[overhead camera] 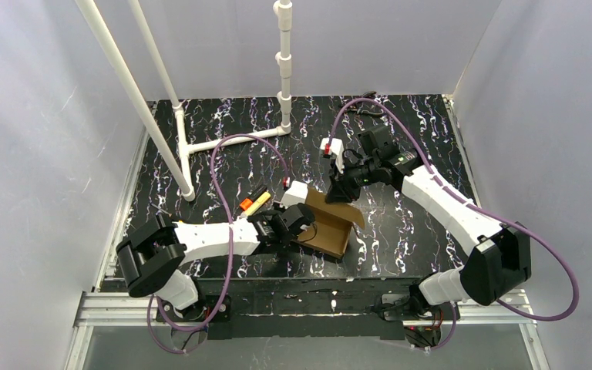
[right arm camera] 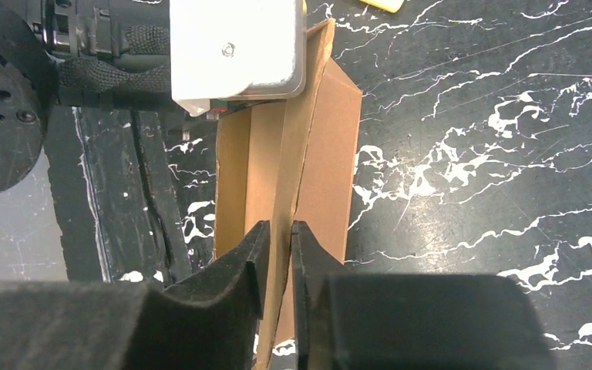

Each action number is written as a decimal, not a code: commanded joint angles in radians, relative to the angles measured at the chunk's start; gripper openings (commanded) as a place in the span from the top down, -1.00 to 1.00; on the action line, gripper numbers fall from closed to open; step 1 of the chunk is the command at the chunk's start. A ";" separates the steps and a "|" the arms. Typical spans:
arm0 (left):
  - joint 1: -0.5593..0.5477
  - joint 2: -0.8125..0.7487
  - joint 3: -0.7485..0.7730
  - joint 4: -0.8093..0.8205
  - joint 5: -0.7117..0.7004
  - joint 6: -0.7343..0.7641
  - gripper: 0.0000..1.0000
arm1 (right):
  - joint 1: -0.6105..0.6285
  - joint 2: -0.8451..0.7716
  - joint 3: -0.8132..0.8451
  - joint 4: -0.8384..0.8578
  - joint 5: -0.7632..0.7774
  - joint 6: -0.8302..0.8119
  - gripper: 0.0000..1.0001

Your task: Fold the paper box

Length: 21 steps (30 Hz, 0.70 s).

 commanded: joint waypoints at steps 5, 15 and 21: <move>-0.003 0.014 0.010 -0.037 -0.103 -0.021 0.30 | 0.009 0.002 -0.004 0.020 -0.012 0.003 0.43; -0.001 0.018 0.008 0.014 -0.085 0.011 0.23 | 0.009 0.005 -0.004 0.016 -0.004 -0.003 0.43; 0.003 0.021 -0.005 0.069 -0.037 0.038 0.30 | 0.009 0.010 0.003 0.011 -0.006 -0.006 0.44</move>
